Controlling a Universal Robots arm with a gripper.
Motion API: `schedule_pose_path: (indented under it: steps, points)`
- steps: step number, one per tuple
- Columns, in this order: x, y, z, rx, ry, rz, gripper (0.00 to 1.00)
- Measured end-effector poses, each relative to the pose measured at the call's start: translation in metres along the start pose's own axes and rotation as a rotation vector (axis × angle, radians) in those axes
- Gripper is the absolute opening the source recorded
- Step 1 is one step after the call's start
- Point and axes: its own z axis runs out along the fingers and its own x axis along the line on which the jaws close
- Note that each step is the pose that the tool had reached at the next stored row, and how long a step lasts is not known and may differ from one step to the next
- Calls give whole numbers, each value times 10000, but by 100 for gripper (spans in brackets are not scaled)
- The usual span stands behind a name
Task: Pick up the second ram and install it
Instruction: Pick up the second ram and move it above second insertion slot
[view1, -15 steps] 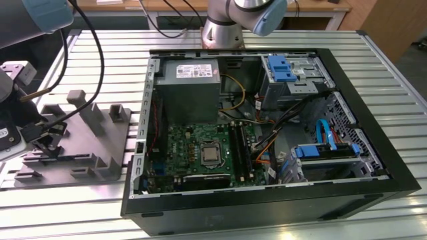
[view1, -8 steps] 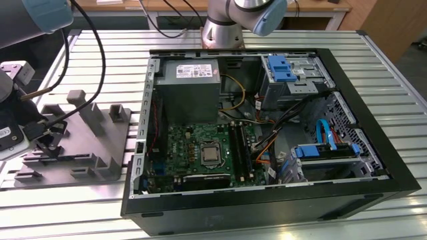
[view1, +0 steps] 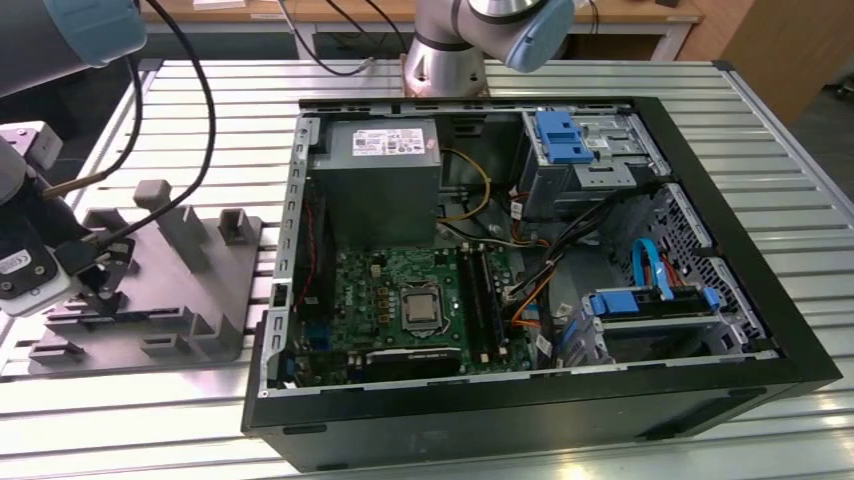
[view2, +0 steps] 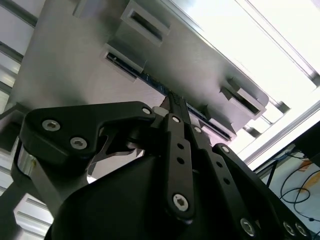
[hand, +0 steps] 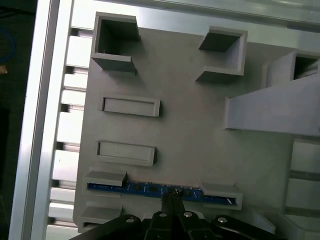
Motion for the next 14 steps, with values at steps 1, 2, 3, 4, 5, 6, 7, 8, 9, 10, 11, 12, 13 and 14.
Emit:
schedule_pose_path:
  steps: [1, 2, 3, 4, 5, 6, 7, 8, 9, 10, 11, 12, 13, 14]
  points:
    - [0, 0, 0, -2, 0, -88, 10]
    - [0, 0, 0, -4, 0, -177, 10]
    - [0, 0, 0, -7, -1, -263, 10]
    - [0, 0, 0, -9, -1, -342, 10]
    - [0, 0, 0, -11, -1, -419, 10]
    - [0, 0, 0, -13, -1, -491, 10]
    - [0, 0, 0, -14, -2, -563, 10]
    - [0, 0, 0, -17, -2, -634, 10]
    - [0, 0, 0, -18, -2, -703, 10]
    - [0, 0, 0, -20, -2, -775, 10]
    - [0, 0, 0, -23, -3, -846, 10]
    - [0, 0, 0, -25, -3, -924, 10]
    - [0, 0, 0, -26, -3, -993, 10]
    - [0, 0, 0, -28, -4, -1064, 10]
